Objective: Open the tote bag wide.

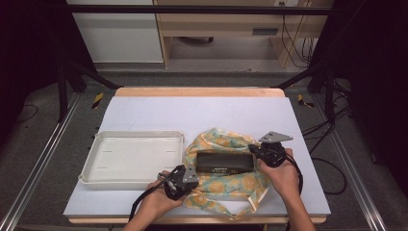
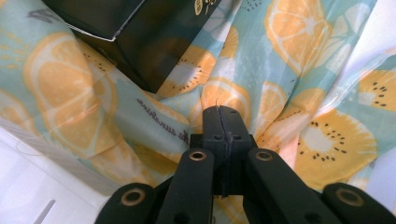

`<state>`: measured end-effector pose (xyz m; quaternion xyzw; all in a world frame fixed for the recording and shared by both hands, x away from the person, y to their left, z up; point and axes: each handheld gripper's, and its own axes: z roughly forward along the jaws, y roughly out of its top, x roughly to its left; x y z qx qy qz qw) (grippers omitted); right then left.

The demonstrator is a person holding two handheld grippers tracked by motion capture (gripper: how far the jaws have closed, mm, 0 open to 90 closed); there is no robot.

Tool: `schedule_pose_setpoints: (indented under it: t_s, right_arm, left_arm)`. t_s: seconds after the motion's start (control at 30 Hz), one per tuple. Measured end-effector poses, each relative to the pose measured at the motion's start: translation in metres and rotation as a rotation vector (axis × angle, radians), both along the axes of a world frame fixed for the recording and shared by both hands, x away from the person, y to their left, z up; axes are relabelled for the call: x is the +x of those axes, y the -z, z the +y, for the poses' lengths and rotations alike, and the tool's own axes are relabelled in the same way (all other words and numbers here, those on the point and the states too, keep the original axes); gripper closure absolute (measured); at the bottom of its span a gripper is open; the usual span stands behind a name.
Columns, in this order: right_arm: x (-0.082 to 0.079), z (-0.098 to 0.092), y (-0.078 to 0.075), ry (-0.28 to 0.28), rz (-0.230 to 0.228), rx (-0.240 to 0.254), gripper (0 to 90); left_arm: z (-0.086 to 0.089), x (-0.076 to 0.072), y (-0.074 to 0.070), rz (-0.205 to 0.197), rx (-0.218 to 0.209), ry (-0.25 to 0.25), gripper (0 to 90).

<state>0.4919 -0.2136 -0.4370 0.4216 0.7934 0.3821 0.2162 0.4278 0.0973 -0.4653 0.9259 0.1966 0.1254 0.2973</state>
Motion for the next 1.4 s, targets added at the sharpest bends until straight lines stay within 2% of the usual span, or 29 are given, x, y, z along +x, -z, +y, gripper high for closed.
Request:
schedule_pose_setpoints:
  t_s: [0.1, 0.3, 0.4, 0.6, 0.7, 0.77, 0.83, 0.97, 1.13, 1.33, 1.4]
  right_arm:
    - [0.010, 0.000, 0.007, 0.004, 0.034, -0.023, 90.0]
    - [0.019, -0.001, 0.015, 0.013, 0.078, -0.012, 90.0]
    - [0.020, -0.002, 0.016, 0.005, 0.075, -0.006, 90.0]
    - [0.008, -0.006, 0.004, -0.009, 0.014, 0.014, 87.7]
    - [-0.002, -0.010, -0.005, -0.021, -0.014, 0.021, 85.2]
    - [-0.008, -0.012, -0.011, -0.030, -0.023, 0.029, 80.9]
    - [-0.013, -0.013, -0.017, -0.046, -0.027, 0.028, 72.7]
    - [-0.020, -0.011, -0.024, -0.118, 0.013, 0.019, 55.0]
    - [-0.023, -0.009, -0.028, -0.209, 0.046, 0.007, 43.7]
    - [-0.023, -0.013, -0.028, -0.222, 0.074, 0.011, 39.0]
    - [-0.022, -0.014, -0.028, -0.220, 0.082, 0.007, 37.2]
  left_arm:
    - [0.000, 0.000, 0.000, 0.001, -0.001, 0.000, 90.0]
    - [0.000, 0.001, 0.000, -0.001, 0.000, 0.003, 90.0]
    - [0.000, 0.001, 0.000, -0.002, -0.001, 0.003, 90.0]
    - [0.001, 0.000, -0.003, -0.009, -0.016, 0.000, 86.6]
    - [0.000, -0.002, -0.007, -0.024, -0.031, -0.005, 81.1]
    - [0.001, -0.002, -0.010, -0.029, -0.047, -0.006, 76.0]
    - [0.001, -0.002, -0.015, -0.037, -0.069, -0.010, 70.0]
    - [0.003, -0.001, -0.025, -0.027, -0.115, -0.021, 55.9]
    - [0.004, 0.001, -0.033, -0.008, -0.158, -0.043, 40.0]
    - [0.009, 0.006, -0.038, -0.004, -0.185, -0.080, 28.7]
    - [0.010, 0.009, -0.040, -0.001, -0.181, -0.087, 26.2]
